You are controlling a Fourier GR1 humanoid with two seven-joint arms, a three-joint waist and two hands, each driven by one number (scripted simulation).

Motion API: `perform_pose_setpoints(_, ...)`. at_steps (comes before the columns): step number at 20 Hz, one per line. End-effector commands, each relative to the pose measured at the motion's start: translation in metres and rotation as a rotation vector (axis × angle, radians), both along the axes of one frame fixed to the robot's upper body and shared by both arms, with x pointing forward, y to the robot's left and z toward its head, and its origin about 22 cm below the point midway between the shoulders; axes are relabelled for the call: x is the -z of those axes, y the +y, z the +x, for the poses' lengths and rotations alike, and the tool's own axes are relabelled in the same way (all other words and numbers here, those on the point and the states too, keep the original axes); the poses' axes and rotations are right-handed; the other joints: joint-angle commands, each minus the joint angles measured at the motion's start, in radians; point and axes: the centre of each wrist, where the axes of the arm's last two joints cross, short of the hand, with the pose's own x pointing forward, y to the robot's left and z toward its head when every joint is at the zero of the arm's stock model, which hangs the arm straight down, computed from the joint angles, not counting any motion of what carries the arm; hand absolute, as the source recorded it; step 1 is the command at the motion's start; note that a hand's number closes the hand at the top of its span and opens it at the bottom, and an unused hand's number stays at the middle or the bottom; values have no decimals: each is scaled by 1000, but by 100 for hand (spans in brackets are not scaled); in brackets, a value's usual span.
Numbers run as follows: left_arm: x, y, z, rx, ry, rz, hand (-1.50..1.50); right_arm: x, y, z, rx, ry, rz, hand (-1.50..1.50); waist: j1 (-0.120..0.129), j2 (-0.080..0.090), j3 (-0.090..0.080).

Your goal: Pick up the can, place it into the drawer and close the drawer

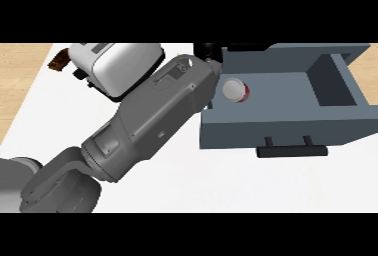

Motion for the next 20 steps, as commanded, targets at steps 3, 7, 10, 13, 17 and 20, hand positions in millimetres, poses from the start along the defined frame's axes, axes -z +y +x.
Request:
perform_pose_setpoints(3,-3,0,2,21,19,-5,-150,7,36,40,18,-15,-169,-150,19,-2,0)
perform_pose_setpoints(7,-11,4,4,0,47,-13,-150,16,44,72,43,-33,-218,-150,30,-10,0)
perform_pose_setpoints(10,-2,7,-2,3,37,17,-150,24,63,93,61,-40,-318,-150,52,-17,-1)
perform_pose_setpoints(13,-13,20,6,-13,46,7,-150,22,70,118,42,-32,-400,-150,49,-15,-1)
perform_pose_setpoints(17,-20,45,14,-21,20,9,-150,49,97,150,25,-20,-501,-150,59,-13,-1)
perform_pose_setpoints(20,-31,47,15,-34,42,17,-150,66,108,165,14,12,-617,-150,57,-14,0)
